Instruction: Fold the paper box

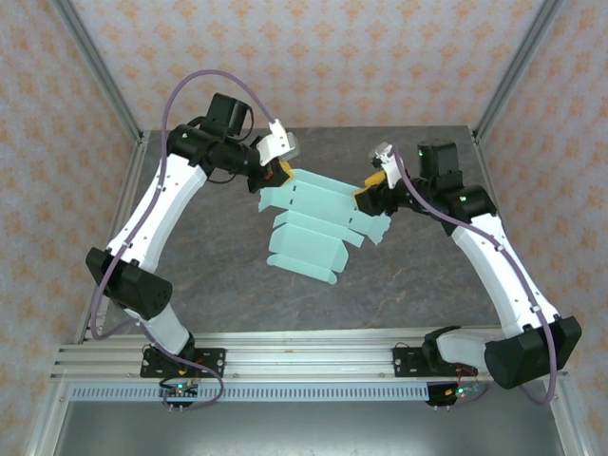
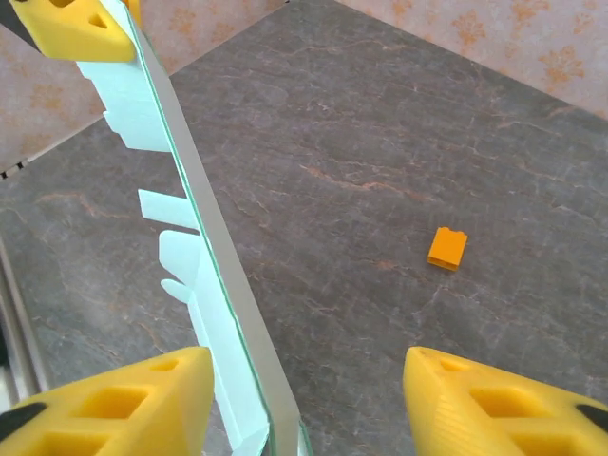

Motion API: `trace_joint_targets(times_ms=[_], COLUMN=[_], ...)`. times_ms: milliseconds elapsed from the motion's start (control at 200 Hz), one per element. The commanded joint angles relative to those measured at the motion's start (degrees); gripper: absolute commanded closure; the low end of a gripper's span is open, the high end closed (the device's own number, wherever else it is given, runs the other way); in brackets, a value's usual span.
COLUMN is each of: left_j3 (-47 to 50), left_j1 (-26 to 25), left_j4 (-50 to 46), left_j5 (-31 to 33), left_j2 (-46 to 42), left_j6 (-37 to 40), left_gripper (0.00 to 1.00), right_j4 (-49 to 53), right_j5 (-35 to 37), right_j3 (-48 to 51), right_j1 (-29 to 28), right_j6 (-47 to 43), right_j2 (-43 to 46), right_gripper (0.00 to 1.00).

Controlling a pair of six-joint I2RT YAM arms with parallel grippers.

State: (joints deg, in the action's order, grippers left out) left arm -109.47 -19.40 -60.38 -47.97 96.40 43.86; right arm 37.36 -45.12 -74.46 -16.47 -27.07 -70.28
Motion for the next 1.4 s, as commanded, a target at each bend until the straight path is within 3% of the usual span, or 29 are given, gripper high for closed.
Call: trace_joint_targets(times_ms=[0, 250, 450, 861, 1011, 1256, 1396], left_j3=[-0.92, -1.10, -1.12, -0.92, -0.75, -0.74, -0.74], left_j1=[-0.20, -0.46, -0.64, -0.73, -0.73, -0.79, -0.90], left_j4=[-1.81, -1.62, -1.50, -1.38, -1.36, -1.45, -1.36], left_j5=[-2.13, -2.05, -1.70, -0.60, -0.29, 0.14, 0.15], left_j2=[-2.75, -2.36, -2.46, -2.47, -2.39, -2.53, -2.55], left_j6=[1.41, 1.24, 1.11, 0.97, 1.03, 0.94, 0.81], left_gripper=[1.00, 1.00, 1.00, 1.00, 1.00, 1.00, 1.00], right_j4=[1.56, 11.22, 16.80, 18.53, 18.34, 17.85, 17.74], right_j5=[-2.74, -1.07, -0.18, 3.18, 2.89, 1.55, 1.27], right_j3=[-3.17, -12.10, -16.59, -16.00, -16.09, -16.34, -16.44], right_j1=[-0.79, -5.53, -6.33, -6.37, -6.32, -6.10, -5.65], right_j6=[-3.06, -8.28, -10.35, -11.78, -11.69, -11.13, -10.81], right_j2=[-0.87, -7.88, -10.96, -9.17, -9.13, -9.18, -8.91], right_gripper=[0.41, 0.38, 0.43, 0.67, 0.71, 0.63, 0.67])
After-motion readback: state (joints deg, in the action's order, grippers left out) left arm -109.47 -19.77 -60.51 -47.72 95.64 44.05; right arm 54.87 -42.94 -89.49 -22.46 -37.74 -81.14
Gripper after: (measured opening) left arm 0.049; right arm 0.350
